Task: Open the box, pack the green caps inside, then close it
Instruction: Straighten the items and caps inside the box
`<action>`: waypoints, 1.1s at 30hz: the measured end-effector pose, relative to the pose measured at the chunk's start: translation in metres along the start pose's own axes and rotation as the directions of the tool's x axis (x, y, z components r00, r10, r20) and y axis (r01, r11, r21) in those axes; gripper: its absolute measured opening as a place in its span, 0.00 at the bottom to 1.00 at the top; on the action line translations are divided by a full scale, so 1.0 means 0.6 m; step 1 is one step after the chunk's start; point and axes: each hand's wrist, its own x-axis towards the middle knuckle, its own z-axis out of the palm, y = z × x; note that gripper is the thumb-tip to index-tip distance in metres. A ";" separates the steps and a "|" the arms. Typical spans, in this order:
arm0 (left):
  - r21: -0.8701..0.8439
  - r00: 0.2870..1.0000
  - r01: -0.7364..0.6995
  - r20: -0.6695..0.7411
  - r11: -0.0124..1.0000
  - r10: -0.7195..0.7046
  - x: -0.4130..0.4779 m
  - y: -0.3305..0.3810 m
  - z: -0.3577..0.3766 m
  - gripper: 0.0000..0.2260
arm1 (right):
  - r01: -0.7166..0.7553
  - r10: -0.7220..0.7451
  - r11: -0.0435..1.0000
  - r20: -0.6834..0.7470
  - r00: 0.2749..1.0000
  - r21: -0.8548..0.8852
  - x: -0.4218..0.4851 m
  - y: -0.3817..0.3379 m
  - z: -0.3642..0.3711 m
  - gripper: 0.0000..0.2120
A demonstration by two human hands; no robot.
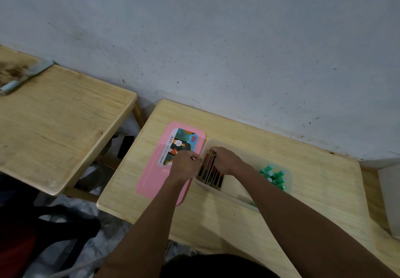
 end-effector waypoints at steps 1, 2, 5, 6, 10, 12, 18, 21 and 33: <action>0.003 1.000 -0.001 -0.001 1.000 0.001 0.000 0.000 0.000 0.11 | 0.000 0.000 1.000 0.008 1.000 0.002 -0.001 0.000 -0.002 0.19; 0.006 1.000 -0.002 -0.001 1.000 0.002 0.000 0.000 0.000 0.11 | -0.001 0.001 1.000 0.019 1.000 0.002 -0.002 0.001 -0.003 0.20; 0.013 1.000 -0.008 0.001 1.000 0.008 0.001 0.000 0.000 0.11 | 0.006 -0.005 1.000 0.053 0.999 -0.009 -0.002 0.005 -0.005 0.21; 0.010 1.000 -0.006 0.002 1.000 0.006 0.001 0.000 0.001 0.11 | 0.009 -0.009 1.000 0.065 0.998 -0.012 -0.001 0.007 -0.004 0.20; 0.010 1.000 -0.010 0.001 1.000 0.010 0.004 -0.005 0.001 0.11 | 0.034 -0.031 0.999 0.130 0.991 -0.023 -0.015 0.004 -0.012 0.21; 0.021 1.000 -0.016 0.007 1.000 0.016 0.006 -0.008 0.002 0.11 | 0.005 -0.006 1.000 0.065 0.998 0.026 -0.028 0.007 -0.012 0.24; 0.027 1.000 -0.018 0.006 0.999 0.018 0.007 -0.007 0.001 0.11 | -0.238 0.299 0.925 -0.181 0.937 0.296 -0.078 0.037 0.011 0.21; 0.017 1.000 -0.020 0.004 1.000 0.020 0.006 -0.006 0.001 0.11 | -0.316 0.359 0.847 -0.020 0.933 0.427 -0.094 0.039 0.022 0.16; 0.029 0.999 -0.019 -0.026 0.999 0.020 0.004 -0.004 0.006 0.10 | -0.226 0.379 0.810 -0.189 0.906 0.541 -0.098 0.029 0.057 0.09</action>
